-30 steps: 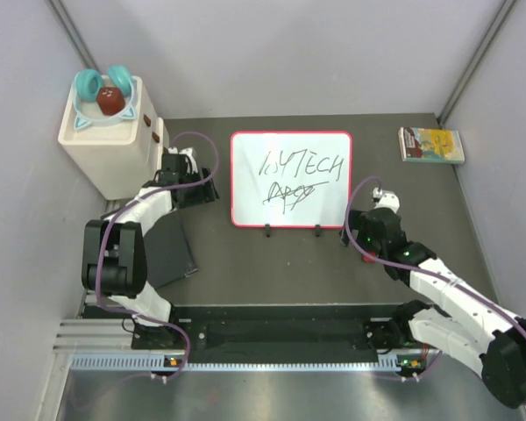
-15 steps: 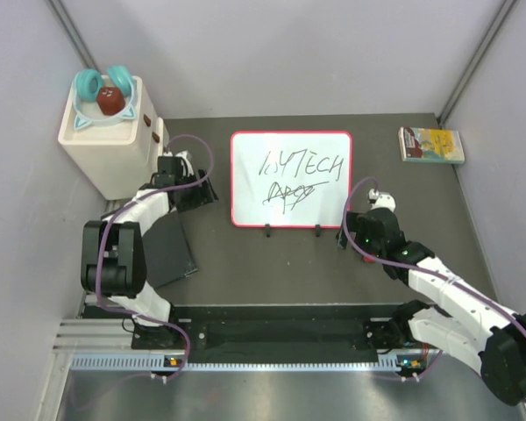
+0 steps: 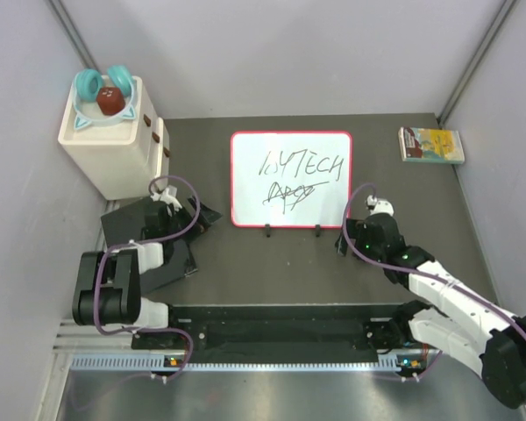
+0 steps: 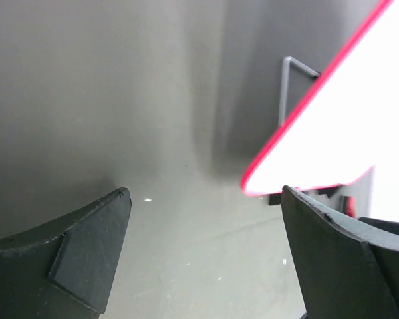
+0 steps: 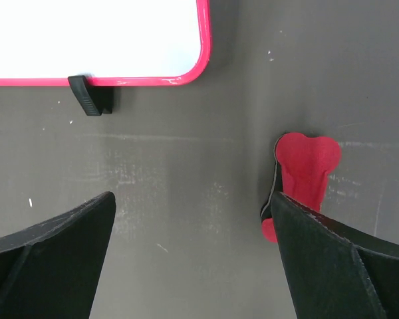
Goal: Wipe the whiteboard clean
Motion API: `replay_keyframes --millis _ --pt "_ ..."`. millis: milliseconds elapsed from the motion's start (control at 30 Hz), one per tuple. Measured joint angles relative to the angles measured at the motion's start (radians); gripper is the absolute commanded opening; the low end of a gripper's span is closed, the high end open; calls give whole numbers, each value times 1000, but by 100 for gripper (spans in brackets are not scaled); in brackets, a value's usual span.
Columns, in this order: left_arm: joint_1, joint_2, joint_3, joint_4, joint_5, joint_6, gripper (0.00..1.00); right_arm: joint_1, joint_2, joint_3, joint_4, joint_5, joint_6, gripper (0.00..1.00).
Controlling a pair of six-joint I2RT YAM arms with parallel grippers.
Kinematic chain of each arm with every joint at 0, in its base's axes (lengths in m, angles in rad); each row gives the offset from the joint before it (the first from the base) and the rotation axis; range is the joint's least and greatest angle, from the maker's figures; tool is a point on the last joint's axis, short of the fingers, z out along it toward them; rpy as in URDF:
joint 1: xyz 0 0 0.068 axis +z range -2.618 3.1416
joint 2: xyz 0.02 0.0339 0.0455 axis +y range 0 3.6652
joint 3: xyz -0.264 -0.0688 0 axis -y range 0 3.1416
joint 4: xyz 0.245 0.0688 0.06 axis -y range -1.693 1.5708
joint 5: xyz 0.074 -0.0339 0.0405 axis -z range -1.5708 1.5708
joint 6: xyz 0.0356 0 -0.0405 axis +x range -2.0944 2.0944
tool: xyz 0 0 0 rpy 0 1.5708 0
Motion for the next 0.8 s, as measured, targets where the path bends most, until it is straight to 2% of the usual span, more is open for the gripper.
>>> replay_keyframes --millis 167,333,467,600,800 --pt "0 60 -88 272 79 -85 95 0 -28 -6 -6 -5 -1 99" --pt "0 244 -109 594 172 -196 91 0 -31 -6 -11 -22 -10 99" --pt "0 391 -106 791 237 -306 84 0 -31 -6 -20 -34 -21 99" --pt "0 482 -81 900 289 -401 80 0 -31 -1 -52 -36 -28 98" --pt "-6 522 -62 937 320 -459 76 0 -30 37 -109 -10 -18 95"
